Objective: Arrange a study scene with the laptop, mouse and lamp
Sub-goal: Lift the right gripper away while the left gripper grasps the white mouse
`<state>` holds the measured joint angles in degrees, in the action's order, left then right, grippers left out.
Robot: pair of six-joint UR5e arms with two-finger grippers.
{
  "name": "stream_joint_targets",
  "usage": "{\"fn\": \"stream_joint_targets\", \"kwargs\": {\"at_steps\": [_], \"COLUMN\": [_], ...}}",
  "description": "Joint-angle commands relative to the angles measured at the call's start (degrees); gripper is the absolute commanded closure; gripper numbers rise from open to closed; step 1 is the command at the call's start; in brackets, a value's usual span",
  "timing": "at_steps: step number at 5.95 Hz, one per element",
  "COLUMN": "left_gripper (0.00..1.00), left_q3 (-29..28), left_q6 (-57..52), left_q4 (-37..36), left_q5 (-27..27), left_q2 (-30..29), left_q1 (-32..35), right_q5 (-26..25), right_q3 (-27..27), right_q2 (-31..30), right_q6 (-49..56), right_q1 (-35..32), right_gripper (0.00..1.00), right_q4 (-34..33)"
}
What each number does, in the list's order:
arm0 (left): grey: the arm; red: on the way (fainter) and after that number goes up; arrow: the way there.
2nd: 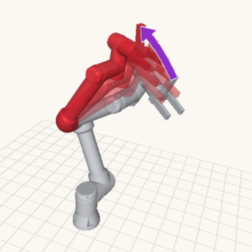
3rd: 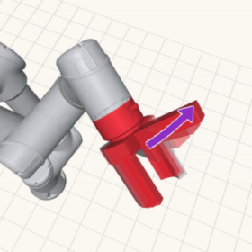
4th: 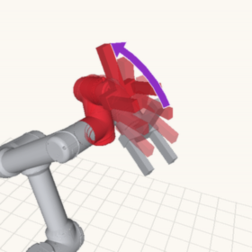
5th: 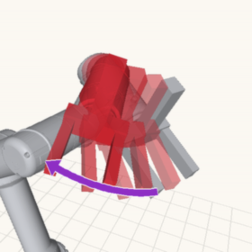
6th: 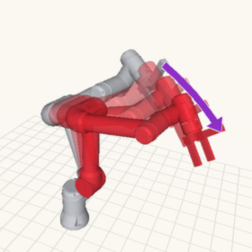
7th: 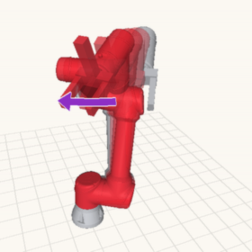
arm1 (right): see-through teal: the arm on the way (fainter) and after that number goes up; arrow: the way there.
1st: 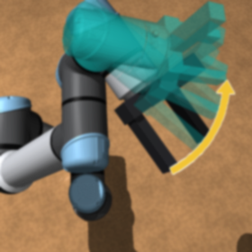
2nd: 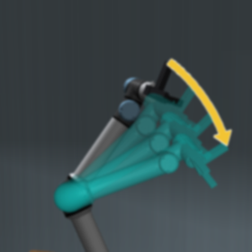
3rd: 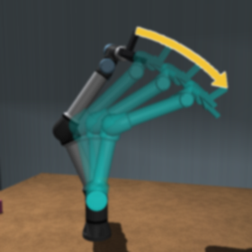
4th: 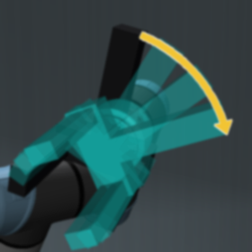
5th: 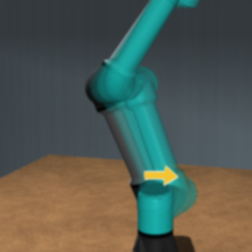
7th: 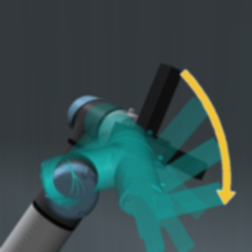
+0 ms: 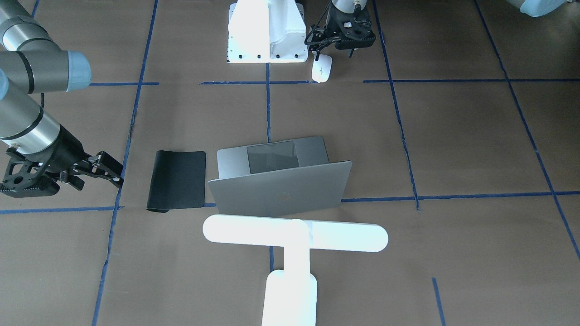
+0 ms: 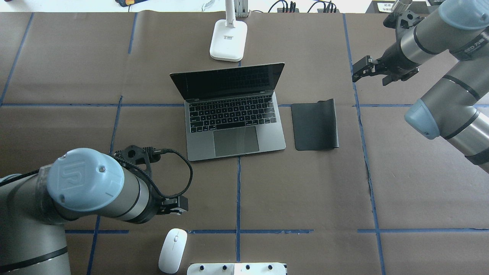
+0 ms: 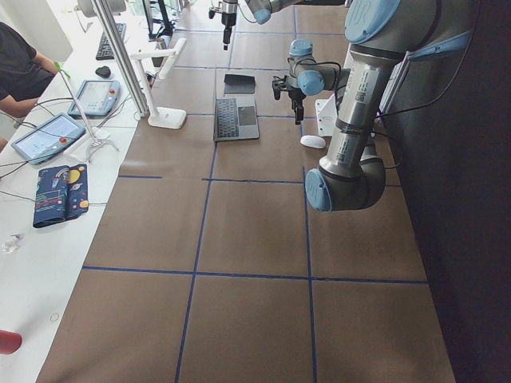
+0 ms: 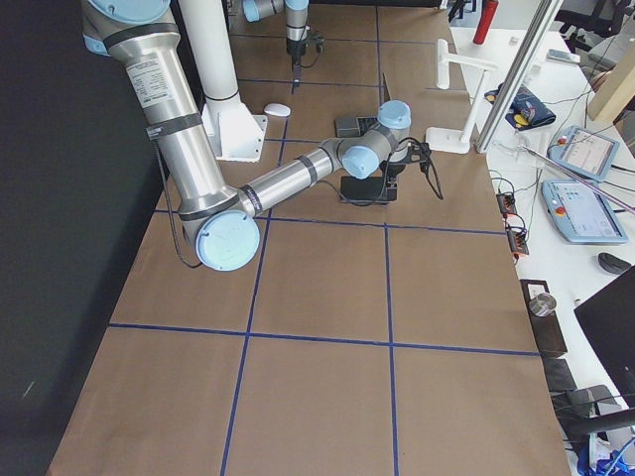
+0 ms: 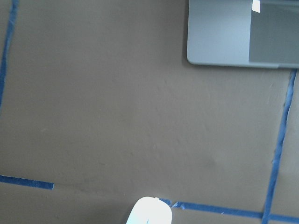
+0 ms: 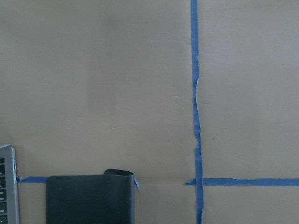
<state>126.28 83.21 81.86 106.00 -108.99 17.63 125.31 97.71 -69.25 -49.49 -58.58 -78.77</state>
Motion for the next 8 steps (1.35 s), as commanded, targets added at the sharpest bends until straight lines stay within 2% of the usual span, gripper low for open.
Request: {"fn": "stream_joint_targets", "kwargs": {"at_steps": [1, 3, 4, 8], "left_gripper": [0.00, 0.00, 0.00, 0.00], "left_q3": [-5.3, -6.0, -7.2, -10.8], "left_q6": [-0.4, 3.7, 7.5, 8.2], "left_q4": [9.4, 9.5, 9.5, 11.7], "left_q5": [-0.3, -0.7, -4.9, -5.5], "left_q2": [4.2, 4.2, 3.5, 2.4], "left_q1": [-4.3, -7.3, -10.4, -11.1], "right_q5": [0.1, 0.2, 0.2, 0.2], "right_q3": [6.2, 8.5, 8.5, 8.2], "right_q2": [-1.1, -4.7, -4.6, -4.7], "right_q6": [8.5, 12.8, 12.8, 13.2], "right_q1": [-2.8, -5.0, -5.5, -5.8], "right_gripper": [0.00, 0.00, 0.00, 0.00], "right_q4": [-11.5, -12.3, -12.3, -12.4]}}
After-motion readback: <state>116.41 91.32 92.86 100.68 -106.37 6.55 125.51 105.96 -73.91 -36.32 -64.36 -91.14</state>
